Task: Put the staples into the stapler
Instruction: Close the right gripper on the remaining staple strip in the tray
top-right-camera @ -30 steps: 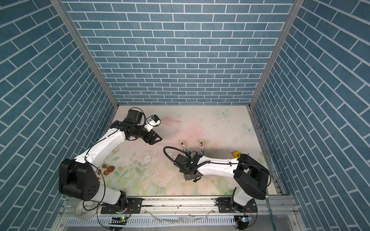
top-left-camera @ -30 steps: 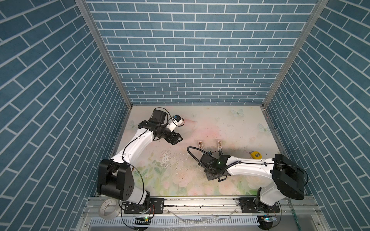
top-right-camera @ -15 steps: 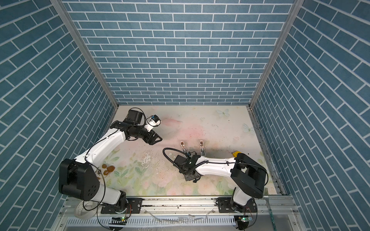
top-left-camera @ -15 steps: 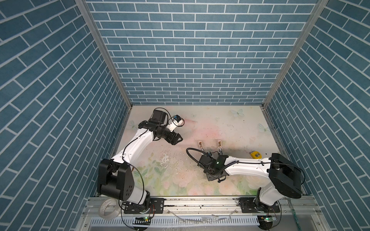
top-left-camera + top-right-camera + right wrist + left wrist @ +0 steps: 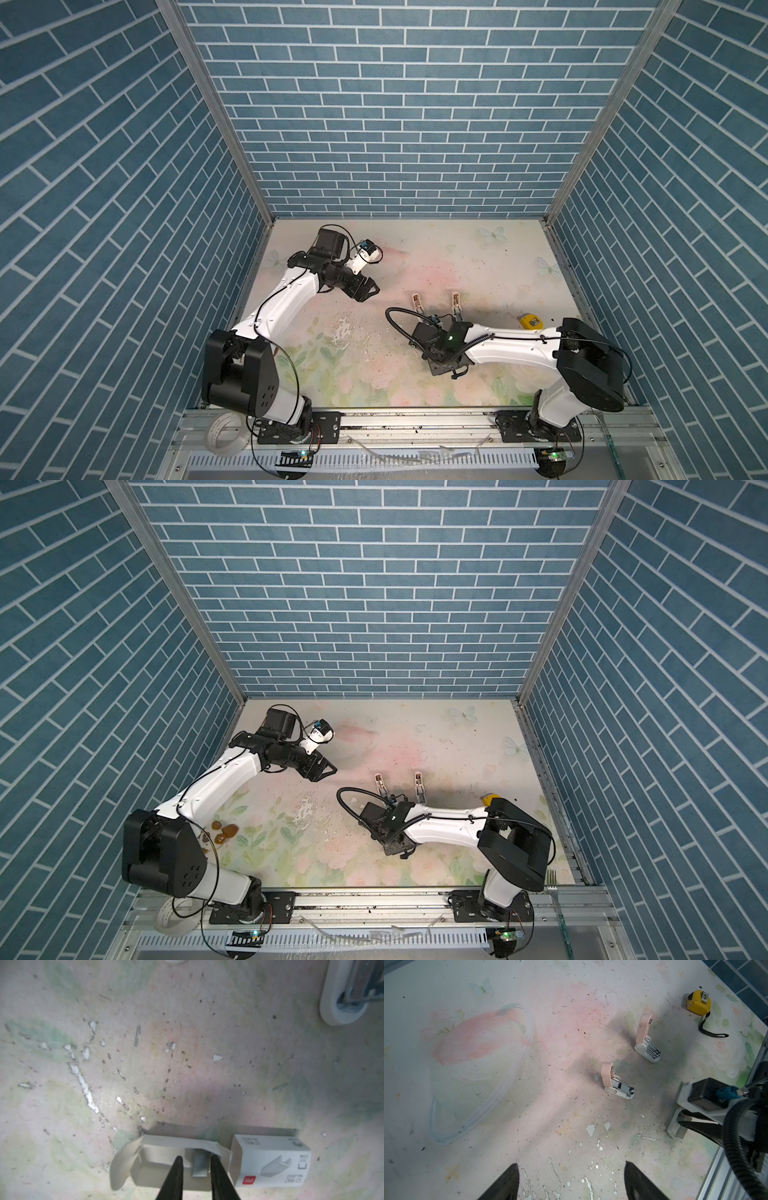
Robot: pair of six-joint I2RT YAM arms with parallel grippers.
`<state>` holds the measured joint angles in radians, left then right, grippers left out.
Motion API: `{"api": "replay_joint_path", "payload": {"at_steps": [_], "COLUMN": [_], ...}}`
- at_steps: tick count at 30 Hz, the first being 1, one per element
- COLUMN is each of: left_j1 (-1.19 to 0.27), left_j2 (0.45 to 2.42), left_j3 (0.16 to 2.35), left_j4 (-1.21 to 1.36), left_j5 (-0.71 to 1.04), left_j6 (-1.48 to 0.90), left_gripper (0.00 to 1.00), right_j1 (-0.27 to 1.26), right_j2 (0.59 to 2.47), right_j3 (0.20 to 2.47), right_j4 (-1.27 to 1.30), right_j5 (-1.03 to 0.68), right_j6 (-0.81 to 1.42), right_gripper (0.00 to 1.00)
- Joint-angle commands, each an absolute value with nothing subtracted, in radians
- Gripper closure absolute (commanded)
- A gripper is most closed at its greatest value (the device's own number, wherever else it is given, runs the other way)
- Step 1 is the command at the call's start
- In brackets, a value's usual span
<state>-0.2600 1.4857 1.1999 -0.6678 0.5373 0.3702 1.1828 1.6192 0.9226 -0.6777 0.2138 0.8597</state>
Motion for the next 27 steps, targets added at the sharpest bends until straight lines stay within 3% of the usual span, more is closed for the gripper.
{"api": "replay_joint_path", "payload": {"at_steps": [1, 27], "left_j1": [-0.253, -0.253], "left_j2": [1.478, 1.475], "left_j3": [1.187, 1.183], "left_j4": [-0.664, -0.661], "left_j5": [0.549, 0.555], "left_j6": [0.371, 0.372], "left_gripper": [0.19, 0.19], "right_j1": [1.191, 1.191], "right_j2": [1.634, 1.654], "right_j3": [0.936, 0.933], "right_j4": [-0.716, -0.712], "right_j5": [0.241, 0.251], "right_j6": [0.903, 0.940], "right_gripper": [0.74, 0.72]}}
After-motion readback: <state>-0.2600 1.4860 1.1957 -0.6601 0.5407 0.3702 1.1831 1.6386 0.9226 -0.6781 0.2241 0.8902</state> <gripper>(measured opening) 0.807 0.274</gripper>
